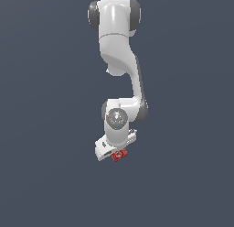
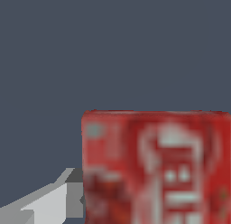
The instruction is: Pick up the object and move it to a goal position.
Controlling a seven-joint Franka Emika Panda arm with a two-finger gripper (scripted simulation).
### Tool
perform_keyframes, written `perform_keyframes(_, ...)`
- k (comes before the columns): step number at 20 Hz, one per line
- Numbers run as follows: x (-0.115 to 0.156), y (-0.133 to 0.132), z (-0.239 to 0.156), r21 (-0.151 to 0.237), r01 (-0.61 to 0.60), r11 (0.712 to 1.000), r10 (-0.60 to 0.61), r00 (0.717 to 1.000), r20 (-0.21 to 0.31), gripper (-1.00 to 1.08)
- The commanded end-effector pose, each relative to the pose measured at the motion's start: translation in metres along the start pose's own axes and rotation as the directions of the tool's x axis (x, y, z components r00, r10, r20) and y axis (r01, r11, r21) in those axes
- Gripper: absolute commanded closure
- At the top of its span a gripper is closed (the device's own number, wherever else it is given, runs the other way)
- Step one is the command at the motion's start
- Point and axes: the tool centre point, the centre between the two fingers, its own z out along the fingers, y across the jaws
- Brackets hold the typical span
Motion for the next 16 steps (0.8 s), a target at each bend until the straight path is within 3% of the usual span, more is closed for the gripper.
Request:
perform_keyframes(1, 0.0, 0.0, 0.0, 0.0, 0.0, 1.0, 0.0, 1.0, 0.0, 1.08)
perform_keyframes(9, -0.002, -0.011, -0.013, 0.0, 0.0, 1.0, 0.0, 1.0, 0.0, 1.08)
perform_keyframes(16, -0.008, -0.035, -0.044, 0.0, 0.0, 1.0, 0.0, 1.0, 0.0, 1.08)
